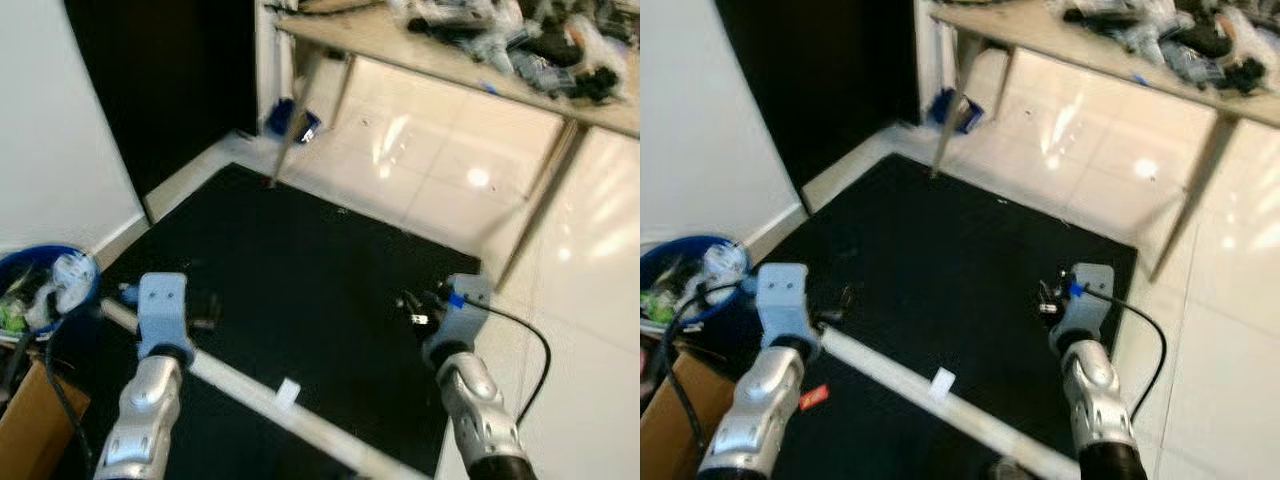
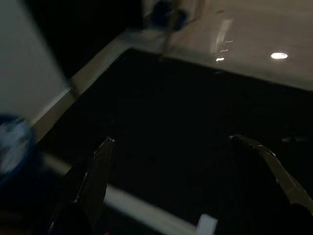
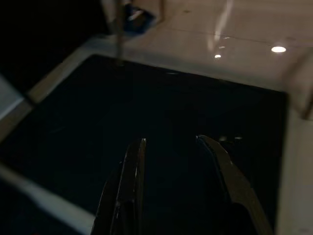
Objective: Picking trash to rubbish bin
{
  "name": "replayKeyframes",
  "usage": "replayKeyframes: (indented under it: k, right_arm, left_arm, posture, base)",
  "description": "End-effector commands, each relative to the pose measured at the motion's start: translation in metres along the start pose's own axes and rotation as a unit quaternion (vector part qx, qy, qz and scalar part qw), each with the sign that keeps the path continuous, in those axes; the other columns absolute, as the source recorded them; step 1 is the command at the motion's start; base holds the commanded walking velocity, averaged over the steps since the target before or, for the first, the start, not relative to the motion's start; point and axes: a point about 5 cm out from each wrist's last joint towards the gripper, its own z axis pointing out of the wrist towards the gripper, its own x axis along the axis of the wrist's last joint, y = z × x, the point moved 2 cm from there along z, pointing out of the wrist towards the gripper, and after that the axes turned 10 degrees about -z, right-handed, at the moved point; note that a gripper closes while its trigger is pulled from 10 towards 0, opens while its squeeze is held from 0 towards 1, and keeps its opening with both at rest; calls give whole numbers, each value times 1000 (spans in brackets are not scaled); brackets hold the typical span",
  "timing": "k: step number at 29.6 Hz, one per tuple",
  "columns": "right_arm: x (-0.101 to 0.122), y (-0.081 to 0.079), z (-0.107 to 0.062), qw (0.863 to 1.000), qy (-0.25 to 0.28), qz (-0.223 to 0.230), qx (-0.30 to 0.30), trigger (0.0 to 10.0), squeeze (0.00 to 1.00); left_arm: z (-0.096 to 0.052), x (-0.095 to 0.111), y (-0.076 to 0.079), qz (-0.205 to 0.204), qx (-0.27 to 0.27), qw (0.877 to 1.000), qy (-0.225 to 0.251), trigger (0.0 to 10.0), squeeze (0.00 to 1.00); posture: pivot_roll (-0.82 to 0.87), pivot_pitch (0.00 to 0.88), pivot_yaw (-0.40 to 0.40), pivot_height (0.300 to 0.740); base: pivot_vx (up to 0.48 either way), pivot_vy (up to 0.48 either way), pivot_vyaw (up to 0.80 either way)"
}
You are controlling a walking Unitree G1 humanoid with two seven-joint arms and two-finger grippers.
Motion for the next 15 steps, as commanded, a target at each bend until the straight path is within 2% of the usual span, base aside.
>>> replayKeyframes:
  k: [1,6,15]
  right_arm:
    - [-3,2,-3,1000,-4,4,-5,10000,0]
    - [-3,0,-3,1000,-4,0,3,10000,0]
    - [-3,-1,-1,1000,-6,-9,11,10000,0]
  left_arm:
    - [-3,-2,1,0,-4,1000,2,10000,0]
    - [-2,1,3,8,-17,1000,5,10000,0]
    - [-4,1,6,-2,-23,1000,11,10000,0]
  posture:
    - [21,144,-12,740]
    - [16,137,-15,740]
    - [19,122,-27,740]
  base:
    - [0,0,0]
    - [0,0,0]
    - [0,0,0]
